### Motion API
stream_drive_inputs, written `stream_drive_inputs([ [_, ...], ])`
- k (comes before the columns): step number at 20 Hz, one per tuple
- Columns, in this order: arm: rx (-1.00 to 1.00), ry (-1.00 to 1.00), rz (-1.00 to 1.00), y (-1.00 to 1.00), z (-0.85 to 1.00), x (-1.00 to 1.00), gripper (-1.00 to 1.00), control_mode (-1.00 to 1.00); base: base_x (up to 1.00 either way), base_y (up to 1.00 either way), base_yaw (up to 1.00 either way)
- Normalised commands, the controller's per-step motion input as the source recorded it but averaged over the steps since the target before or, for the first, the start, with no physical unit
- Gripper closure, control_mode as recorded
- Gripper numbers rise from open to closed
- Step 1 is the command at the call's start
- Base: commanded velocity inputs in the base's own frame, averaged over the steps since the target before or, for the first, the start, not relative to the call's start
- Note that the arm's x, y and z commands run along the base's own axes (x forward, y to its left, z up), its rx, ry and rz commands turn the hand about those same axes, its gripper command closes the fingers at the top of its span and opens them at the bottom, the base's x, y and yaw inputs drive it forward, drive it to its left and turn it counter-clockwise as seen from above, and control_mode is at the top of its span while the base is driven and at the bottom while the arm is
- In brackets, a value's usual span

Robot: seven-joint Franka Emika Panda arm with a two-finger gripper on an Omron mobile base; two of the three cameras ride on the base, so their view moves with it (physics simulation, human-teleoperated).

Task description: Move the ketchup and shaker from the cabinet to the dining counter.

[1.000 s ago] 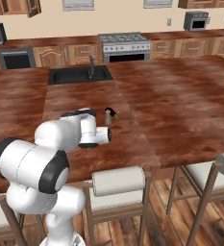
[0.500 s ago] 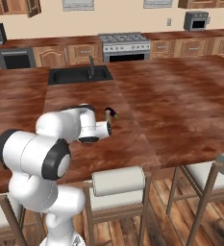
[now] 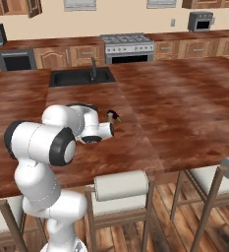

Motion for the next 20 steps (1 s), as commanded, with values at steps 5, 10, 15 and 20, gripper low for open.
stream_drive_inputs([
  [5, 0.00, -0.01, 0.06, 0.04, -0.23, 0.25, 1.00, -1.00, 0.00, 0.00, 0.00],
  [10, 0.00, -0.04, 0.05, 0.09, -0.27, 0.13, 1.00, -1.00, 0.00, 0.00, 0.00],
  [15, 0.00, -0.06, 0.05, 0.02, -0.33, 0.03, 1.00, -1.00, 0.00, 0.00, 0.00],
  [20, 0.00, -0.05, 0.06, 0.00, -0.42, -0.27, 1.00, -1.00, 0.00, 0.00, 0.00],
])
